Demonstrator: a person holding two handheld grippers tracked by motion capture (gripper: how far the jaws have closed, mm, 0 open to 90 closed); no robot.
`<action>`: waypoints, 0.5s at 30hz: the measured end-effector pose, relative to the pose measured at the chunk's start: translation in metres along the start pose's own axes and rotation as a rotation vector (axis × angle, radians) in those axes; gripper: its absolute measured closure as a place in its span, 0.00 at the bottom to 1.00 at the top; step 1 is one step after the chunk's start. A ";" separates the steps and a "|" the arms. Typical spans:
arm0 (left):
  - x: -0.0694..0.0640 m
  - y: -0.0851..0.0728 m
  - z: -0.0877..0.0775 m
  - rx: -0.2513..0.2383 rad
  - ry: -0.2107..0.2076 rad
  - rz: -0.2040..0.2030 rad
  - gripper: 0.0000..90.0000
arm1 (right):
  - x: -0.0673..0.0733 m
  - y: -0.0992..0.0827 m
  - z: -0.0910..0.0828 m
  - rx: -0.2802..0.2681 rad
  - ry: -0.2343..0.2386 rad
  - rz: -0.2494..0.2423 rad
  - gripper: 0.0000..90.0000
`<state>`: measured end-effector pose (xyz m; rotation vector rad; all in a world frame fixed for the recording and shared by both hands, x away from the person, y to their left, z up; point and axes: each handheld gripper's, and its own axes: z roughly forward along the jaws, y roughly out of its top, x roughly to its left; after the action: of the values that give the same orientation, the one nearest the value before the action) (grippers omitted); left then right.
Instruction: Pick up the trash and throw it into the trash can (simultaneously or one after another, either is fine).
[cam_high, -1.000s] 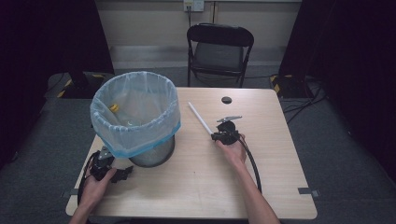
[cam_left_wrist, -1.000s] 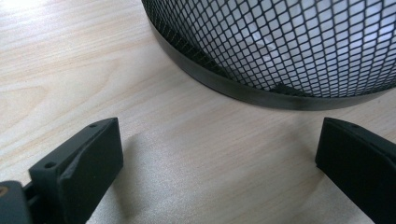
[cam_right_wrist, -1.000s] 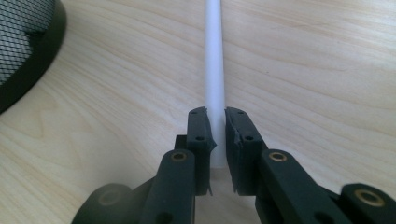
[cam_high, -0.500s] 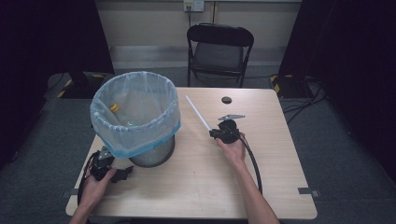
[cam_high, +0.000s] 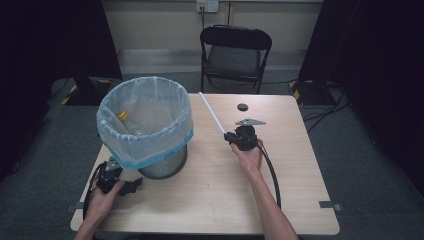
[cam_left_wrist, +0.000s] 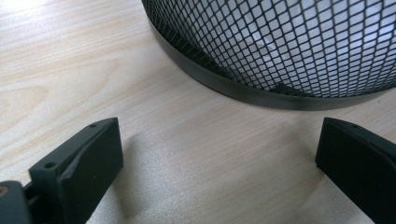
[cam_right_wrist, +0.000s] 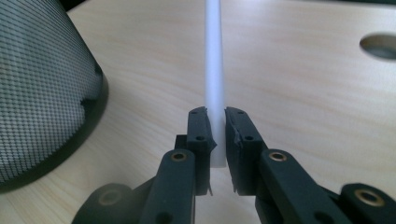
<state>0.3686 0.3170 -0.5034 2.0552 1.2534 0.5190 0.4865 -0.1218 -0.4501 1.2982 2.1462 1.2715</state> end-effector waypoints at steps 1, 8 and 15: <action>0.000 0.000 0.000 0.000 0.000 0.000 0.00 | 0.001 0.002 -0.002 -0.023 0.008 -0.009 0.90; 0.000 0.000 0.000 0.000 0.000 0.000 0.00 | 0.003 0.010 -0.010 -0.056 0.025 -0.001 0.90; 0.000 0.000 0.000 0.000 0.000 0.000 0.00 | 0.006 0.018 -0.017 -0.104 0.053 -0.018 0.90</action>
<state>0.3686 0.3170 -0.5034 2.0551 1.2536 0.5189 0.4816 -0.1227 -0.4251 1.2136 2.0912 1.4050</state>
